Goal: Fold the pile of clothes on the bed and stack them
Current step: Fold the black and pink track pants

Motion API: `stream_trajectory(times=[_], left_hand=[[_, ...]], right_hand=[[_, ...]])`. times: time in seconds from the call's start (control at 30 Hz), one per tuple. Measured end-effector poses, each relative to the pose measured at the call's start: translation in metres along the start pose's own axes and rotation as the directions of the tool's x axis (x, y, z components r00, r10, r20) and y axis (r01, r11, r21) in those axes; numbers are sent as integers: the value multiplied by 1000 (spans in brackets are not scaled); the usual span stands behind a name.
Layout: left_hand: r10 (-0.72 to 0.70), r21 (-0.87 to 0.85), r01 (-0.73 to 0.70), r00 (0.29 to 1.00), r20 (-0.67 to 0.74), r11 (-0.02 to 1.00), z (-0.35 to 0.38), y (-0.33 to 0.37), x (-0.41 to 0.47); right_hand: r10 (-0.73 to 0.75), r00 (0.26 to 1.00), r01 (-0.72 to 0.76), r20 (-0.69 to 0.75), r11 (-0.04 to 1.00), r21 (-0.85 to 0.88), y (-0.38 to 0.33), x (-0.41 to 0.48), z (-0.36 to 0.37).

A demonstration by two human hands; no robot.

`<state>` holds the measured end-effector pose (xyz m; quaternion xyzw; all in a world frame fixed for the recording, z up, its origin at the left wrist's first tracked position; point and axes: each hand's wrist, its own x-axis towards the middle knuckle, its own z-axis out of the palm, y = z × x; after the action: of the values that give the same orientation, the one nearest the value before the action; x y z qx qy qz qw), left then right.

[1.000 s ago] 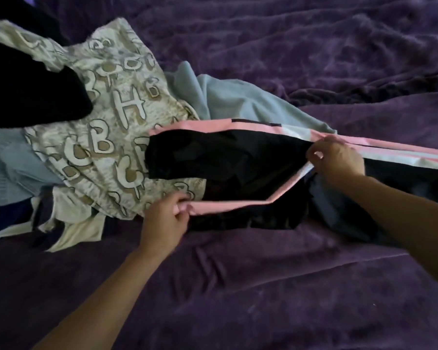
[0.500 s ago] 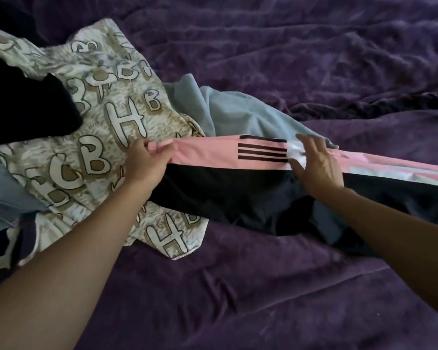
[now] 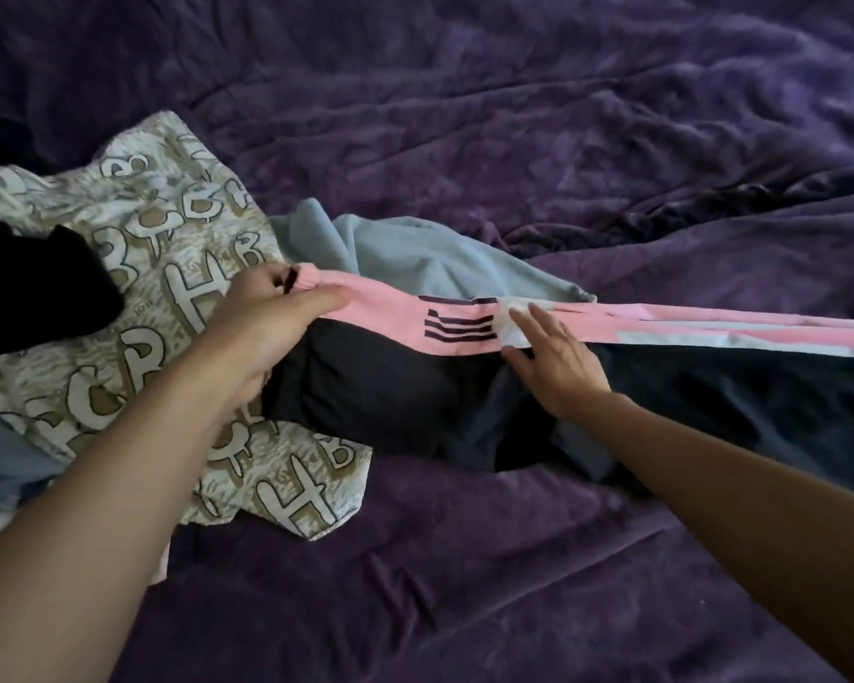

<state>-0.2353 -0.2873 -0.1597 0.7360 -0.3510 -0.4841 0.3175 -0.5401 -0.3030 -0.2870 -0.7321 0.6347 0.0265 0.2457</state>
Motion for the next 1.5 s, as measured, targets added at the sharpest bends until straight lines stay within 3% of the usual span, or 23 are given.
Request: stream_trajectory(times=[0.17,0.3,0.4,0.47,0.53,0.63,0.73,0.83,0.93,1.03,1.13,1.2,1.33,1.5], left_hand=[[141,154,-151,987,79,976,128,43,-25],[93,349,-130,988,122,928,250,15,-35],[16,343,-134,946,324,930,315,-28,-53],[-53,516,-176,916,398,838,339,-56,-65],[-15,664,-253,929,369,703,351,-70,-73],[2,767,-234,957,291,597,369,-66,-82],[-86,842,-156,969,232,517,394,-48,-91],[-143,905,-125,970,198,407,421,-39,-97],[-155,961,-103,977,147,258,441,-40,-99],[-150,980,-81,983,109,184,450,-44,-99],[-150,975,-69,983,102,211,449,-45,-98],[-143,951,-60,984,107,302,442,-42,-97],[-112,839,-25,988,102,544,420,-34,-98],[-70,676,-14,993,97,737,390,-34,-109]], right_hand=[[185,970,-162,-157,976,145,77,-64,-36],[293,943,-263,-160,947,186,147,-108,-41],[321,939,-289,-126,932,220,199,-128,-31],[288,954,-261,-80,932,250,226,-132,-25],[219,975,-195,-48,935,296,244,-132,-25],[202,973,-142,-111,906,398,264,-129,-48],[303,898,-177,-319,912,370,309,-128,-95],[506,773,-433,-383,861,266,382,-129,-138],[711,680,-652,-180,698,296,442,-132,-150],[796,605,-718,5,543,435,468,-134,-140],[770,624,-600,135,360,714,467,-138,-144],[713,692,-476,112,334,813,454,-145,-157],[549,835,-337,15,492,803,394,-149,-193],[360,933,-308,10,783,541,279,-113,-173]])
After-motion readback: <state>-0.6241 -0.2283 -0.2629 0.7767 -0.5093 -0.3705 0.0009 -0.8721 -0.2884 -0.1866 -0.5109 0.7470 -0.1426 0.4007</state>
